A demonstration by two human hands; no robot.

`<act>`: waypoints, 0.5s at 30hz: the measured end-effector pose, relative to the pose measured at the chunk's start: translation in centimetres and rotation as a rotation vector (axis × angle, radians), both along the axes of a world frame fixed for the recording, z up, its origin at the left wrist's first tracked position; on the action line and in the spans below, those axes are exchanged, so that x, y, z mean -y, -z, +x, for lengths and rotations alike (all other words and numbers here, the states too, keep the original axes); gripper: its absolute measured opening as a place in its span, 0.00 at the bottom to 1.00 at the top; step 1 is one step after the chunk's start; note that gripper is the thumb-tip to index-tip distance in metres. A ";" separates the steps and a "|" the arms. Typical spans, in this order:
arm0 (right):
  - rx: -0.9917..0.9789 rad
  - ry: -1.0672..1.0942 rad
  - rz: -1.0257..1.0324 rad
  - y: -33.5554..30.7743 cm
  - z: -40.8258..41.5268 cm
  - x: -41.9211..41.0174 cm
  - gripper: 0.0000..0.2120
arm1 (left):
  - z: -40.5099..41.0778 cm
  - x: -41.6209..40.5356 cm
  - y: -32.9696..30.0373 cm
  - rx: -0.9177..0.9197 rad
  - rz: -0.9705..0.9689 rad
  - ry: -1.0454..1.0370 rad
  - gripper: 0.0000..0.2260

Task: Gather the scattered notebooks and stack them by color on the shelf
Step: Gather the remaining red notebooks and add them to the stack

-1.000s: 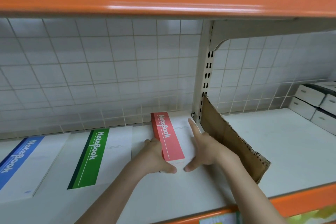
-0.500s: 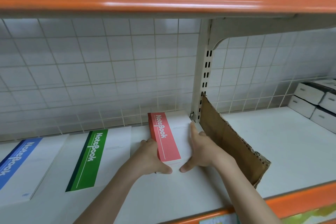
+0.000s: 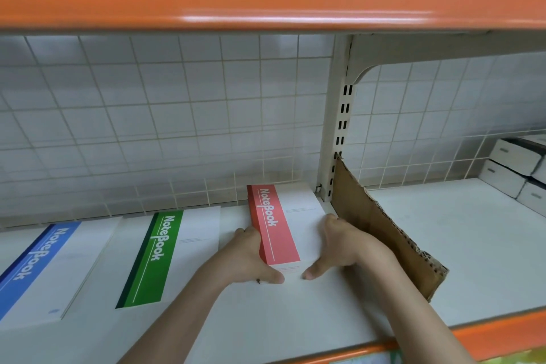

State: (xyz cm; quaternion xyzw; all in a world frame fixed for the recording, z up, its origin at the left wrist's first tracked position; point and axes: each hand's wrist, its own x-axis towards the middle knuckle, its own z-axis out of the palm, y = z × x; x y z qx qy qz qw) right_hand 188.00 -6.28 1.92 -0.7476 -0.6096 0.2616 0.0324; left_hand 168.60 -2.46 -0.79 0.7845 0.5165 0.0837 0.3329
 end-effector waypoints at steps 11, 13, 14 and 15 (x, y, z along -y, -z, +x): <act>0.039 0.007 -0.021 -0.6 -0.4 0.3 0.50 | 0.2 0.4 -0.4 -0.022 0.029 0.016 0.34; 0.041 0.015 -0.047 -0.9 -0.5 0.4 0.50 | 0.1 0.4 -0.6 -0.010 0.019 0.026 0.33; 0.035 0.016 -0.057 -1.1 -0.4 0.4 0.50 | 0.0 0.5 -0.7 0.007 0.006 0.030 0.33; 0.027 0.011 -0.065 -1.3 -0.3 0.3 0.51 | -0.1 0.5 -0.8 0.025 -0.003 0.034 0.33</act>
